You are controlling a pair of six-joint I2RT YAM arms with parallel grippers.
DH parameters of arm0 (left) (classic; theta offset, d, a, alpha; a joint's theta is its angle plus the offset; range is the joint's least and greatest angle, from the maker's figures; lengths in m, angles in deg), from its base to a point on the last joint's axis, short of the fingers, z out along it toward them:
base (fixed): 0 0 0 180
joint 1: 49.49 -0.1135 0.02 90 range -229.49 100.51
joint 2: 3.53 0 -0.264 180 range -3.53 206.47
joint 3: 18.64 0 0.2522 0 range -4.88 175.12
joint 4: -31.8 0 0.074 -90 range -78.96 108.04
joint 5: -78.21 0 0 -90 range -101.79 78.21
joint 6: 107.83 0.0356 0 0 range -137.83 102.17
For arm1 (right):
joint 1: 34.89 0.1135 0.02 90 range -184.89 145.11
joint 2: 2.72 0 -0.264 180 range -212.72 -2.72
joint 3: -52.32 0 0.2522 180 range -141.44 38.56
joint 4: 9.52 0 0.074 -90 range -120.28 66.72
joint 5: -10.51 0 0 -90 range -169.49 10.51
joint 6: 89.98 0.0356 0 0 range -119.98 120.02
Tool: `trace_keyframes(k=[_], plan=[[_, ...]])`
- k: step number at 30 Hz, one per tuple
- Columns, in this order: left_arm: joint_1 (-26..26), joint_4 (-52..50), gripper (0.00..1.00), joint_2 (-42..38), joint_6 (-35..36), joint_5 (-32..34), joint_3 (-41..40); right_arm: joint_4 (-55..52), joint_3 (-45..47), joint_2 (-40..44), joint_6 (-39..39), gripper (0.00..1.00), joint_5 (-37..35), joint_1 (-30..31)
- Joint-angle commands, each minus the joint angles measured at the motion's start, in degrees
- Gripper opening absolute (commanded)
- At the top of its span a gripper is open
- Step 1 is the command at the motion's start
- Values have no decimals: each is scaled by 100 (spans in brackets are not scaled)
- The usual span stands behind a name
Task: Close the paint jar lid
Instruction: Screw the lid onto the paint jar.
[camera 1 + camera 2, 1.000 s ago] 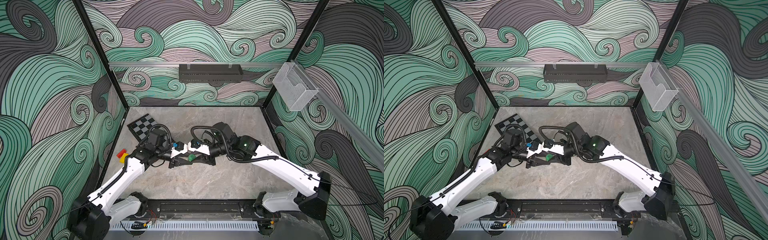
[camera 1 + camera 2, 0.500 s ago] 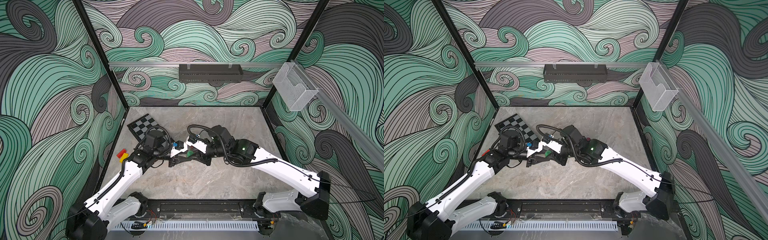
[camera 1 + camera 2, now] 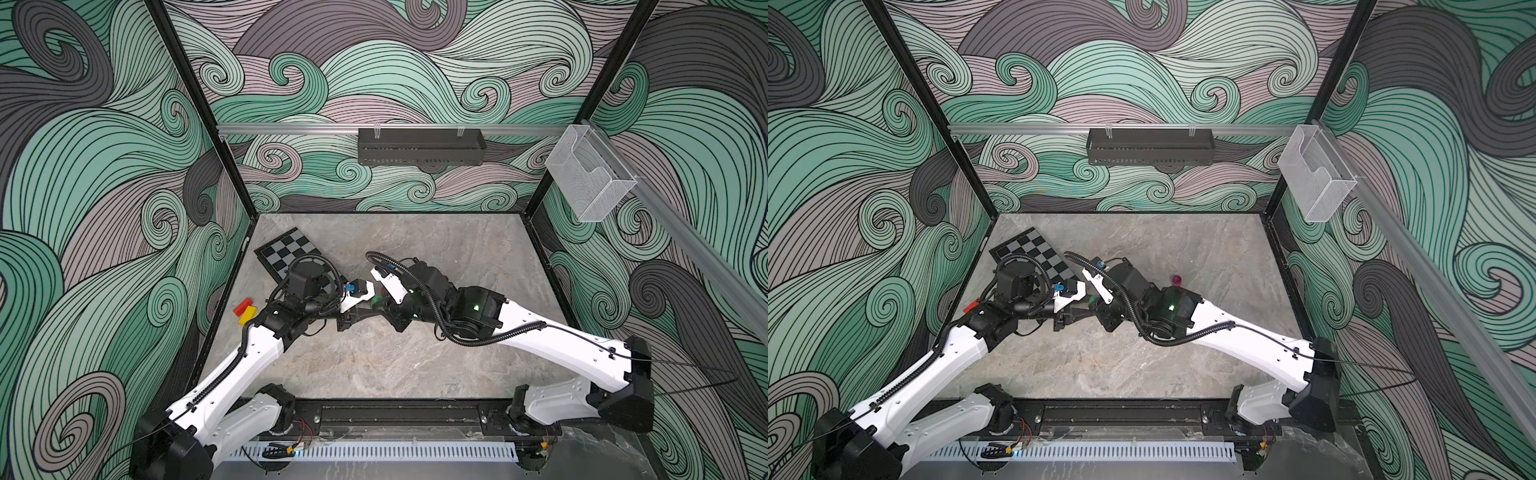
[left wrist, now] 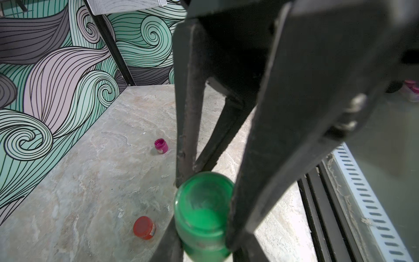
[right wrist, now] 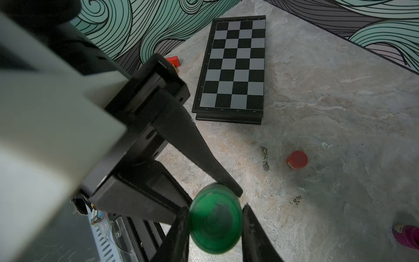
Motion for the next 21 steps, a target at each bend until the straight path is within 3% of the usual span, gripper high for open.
trace_keyframes(k=[1, 5, 7, 10, 13, 16, 21], plan=[[65, 478, 1, -149, 74, -228, 82, 275, -198, -275, 681, 11, -109, 40], [66, 460, 0, -164, 74, -236, 84, 260, -290, -170, 64, 26, 168, 32], [65, 407, 0, -161, 87, -278, 101, 209, -276, -8, -523, 42, 413, -32], [65, 277, 0, -128, 158, -500, 155, 130, -117, 356, -1378, 64, 1060, -309], [65, 115, 1, -36, 256, -840, 229, 115, 167, 824, -2119, 76, 2024, -735], [65, -176, 1, 76, 421, -1204, 359, 88, 355, 1172, -2687, 78, 3108, -1172], [70, -435, 1, 237, 553, -1693, 459, -27, 461, 1277, -3556, 80, 3697, -1340]])
